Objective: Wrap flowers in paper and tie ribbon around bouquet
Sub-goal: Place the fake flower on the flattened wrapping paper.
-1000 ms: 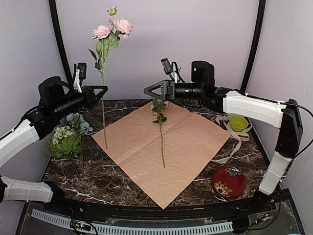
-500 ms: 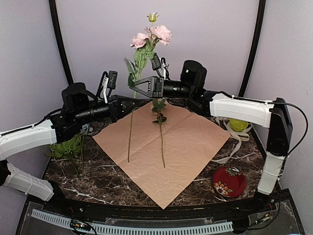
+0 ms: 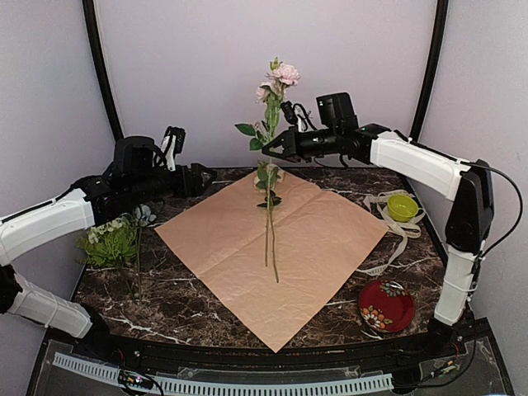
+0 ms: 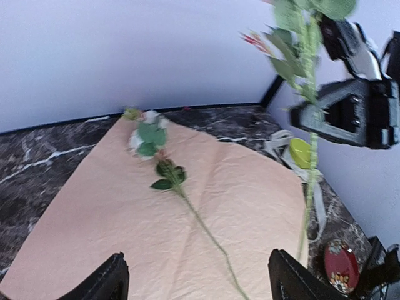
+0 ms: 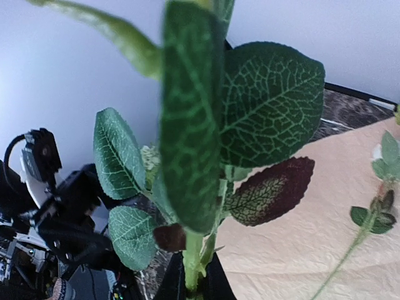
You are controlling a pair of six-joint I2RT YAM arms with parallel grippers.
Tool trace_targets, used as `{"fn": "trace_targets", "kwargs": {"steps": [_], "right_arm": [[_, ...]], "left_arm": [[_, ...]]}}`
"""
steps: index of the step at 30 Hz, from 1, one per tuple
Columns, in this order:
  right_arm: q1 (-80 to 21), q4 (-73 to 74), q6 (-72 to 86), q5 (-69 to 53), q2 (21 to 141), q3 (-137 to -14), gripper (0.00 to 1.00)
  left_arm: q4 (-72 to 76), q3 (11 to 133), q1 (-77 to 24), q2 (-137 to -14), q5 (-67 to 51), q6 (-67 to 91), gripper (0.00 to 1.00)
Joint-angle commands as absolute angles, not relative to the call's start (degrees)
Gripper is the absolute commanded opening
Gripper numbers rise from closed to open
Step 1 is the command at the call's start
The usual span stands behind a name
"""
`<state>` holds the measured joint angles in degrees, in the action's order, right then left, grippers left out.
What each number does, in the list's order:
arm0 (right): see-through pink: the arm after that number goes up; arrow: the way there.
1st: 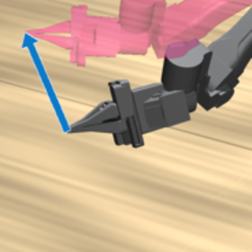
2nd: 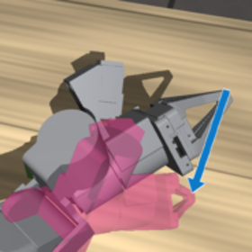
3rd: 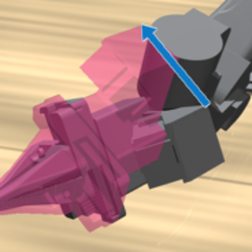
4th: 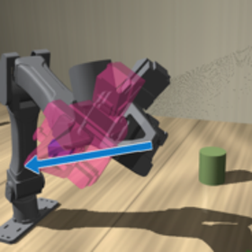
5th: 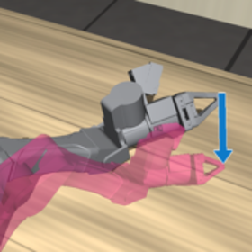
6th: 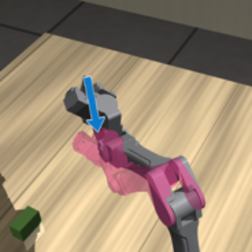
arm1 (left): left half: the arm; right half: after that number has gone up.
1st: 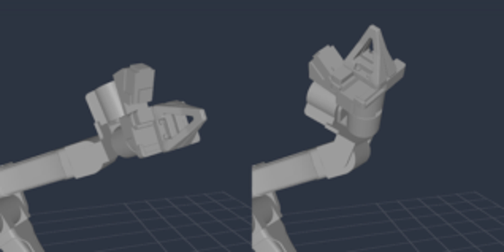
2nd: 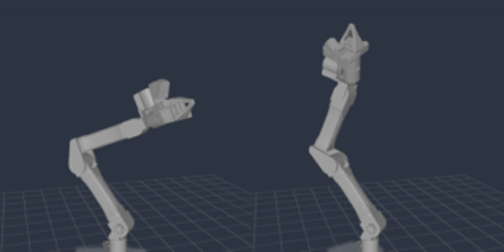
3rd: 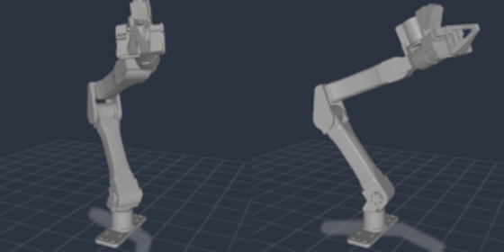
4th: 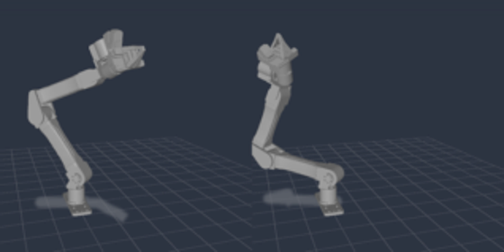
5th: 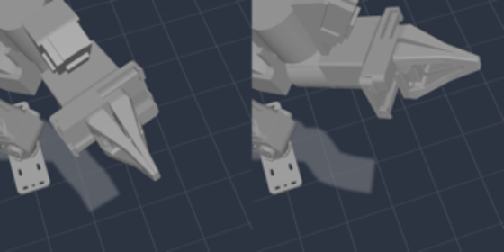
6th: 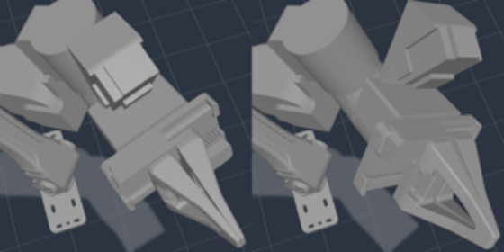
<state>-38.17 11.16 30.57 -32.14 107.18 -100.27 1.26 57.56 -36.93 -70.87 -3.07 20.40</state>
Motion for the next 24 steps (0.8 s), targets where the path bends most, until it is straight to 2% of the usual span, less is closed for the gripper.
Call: {"fn": "trace_targets", "kwargs": {"steps": [1, 5, 11, 24], "right_arm": [[-34.09, 32.5, 23.15, -35.58, 113.35, -105.62, 0.0], [-30.79, 36.4, 22.22, -32.14, 119.26, -110.09, 0.0], [-29.71, 43.25, 21.27, -28.03, 133.17, -125.13, 0.0], [-28.87, 31.44, 32.19, -25.66, 141.98, -126.65, 0.01]], "left_arm": [[-13.23, 59.49, -29.18, -73.22, 2.33, 26.02, 0.78], [-15.58, 59.29, -27.51, -75.12, 2.61, 26.66, 0.77], [-16.67, 59.11, -27.06, -76.58, 1.87, 26.27, 0.77], [-17.14, 58.06, -26.25, -77.96, 1.76, 26.28, 0.76]]}}
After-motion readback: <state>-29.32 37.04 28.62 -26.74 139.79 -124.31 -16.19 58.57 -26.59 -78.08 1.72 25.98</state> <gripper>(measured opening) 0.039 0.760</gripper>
